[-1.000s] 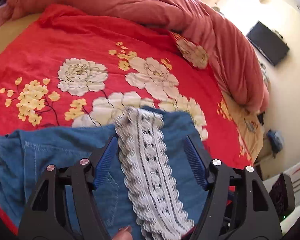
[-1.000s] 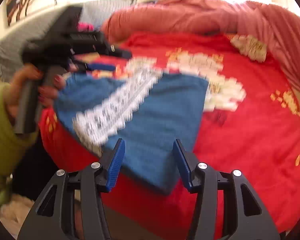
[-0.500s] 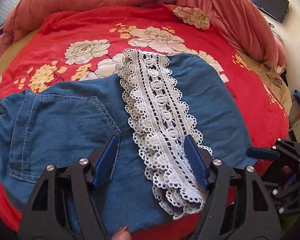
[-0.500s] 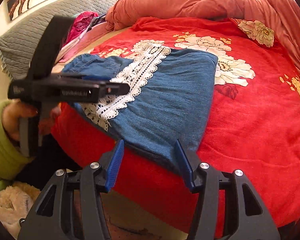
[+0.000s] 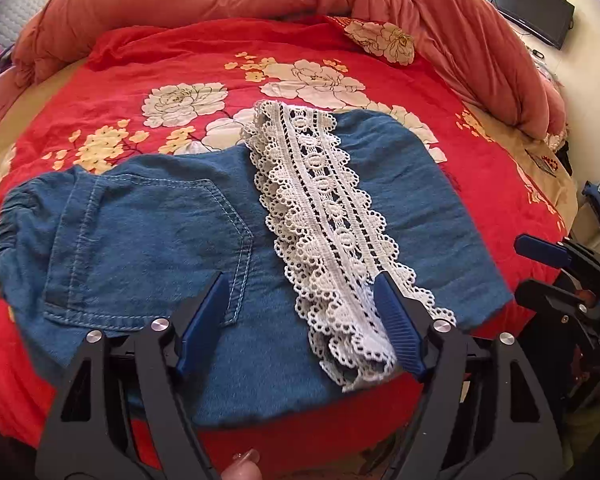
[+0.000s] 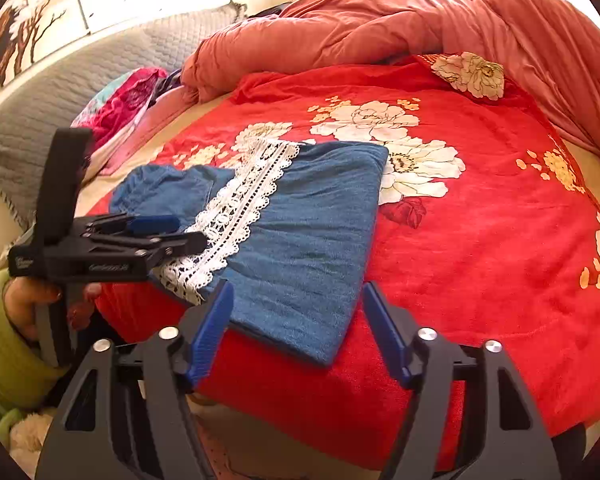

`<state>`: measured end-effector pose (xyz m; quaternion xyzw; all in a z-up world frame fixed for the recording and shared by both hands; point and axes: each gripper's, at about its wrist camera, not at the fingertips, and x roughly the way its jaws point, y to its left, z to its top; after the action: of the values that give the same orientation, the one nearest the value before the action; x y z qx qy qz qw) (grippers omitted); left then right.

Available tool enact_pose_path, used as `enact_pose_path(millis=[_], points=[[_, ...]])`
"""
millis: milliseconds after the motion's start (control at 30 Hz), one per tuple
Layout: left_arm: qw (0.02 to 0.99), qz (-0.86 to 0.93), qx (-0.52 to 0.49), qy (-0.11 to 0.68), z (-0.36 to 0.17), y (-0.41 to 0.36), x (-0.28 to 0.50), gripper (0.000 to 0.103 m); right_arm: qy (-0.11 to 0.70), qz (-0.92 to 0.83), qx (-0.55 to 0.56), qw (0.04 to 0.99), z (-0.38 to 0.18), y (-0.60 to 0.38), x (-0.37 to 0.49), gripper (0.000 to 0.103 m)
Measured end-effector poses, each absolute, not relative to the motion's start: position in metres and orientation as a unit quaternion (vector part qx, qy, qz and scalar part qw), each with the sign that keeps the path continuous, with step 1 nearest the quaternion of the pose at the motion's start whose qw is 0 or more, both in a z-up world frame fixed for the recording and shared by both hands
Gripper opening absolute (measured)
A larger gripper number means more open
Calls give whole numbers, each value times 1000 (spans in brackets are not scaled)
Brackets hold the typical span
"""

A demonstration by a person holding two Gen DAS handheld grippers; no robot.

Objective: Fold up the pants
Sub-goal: 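Open both grippers and release the lengthwise-folded pants, then move the right gripper to the elastic cuff end of the pants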

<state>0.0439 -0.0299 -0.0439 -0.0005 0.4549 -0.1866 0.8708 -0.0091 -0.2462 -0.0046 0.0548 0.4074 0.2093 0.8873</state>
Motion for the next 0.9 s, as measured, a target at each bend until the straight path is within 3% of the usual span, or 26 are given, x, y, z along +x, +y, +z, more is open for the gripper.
enact_pose_path(millis=[200,500,900], points=[[881,-179,7,437,-27,-26,36,78,393,199,56,896,4,-244,-12,81],[895,-166,13,414,-9,-16,24,93,382,186,52,904,12,-242,-15,81],[909,-127,23,396,0,11,15,93,380,193,34,904,22,-219,-7,82]])
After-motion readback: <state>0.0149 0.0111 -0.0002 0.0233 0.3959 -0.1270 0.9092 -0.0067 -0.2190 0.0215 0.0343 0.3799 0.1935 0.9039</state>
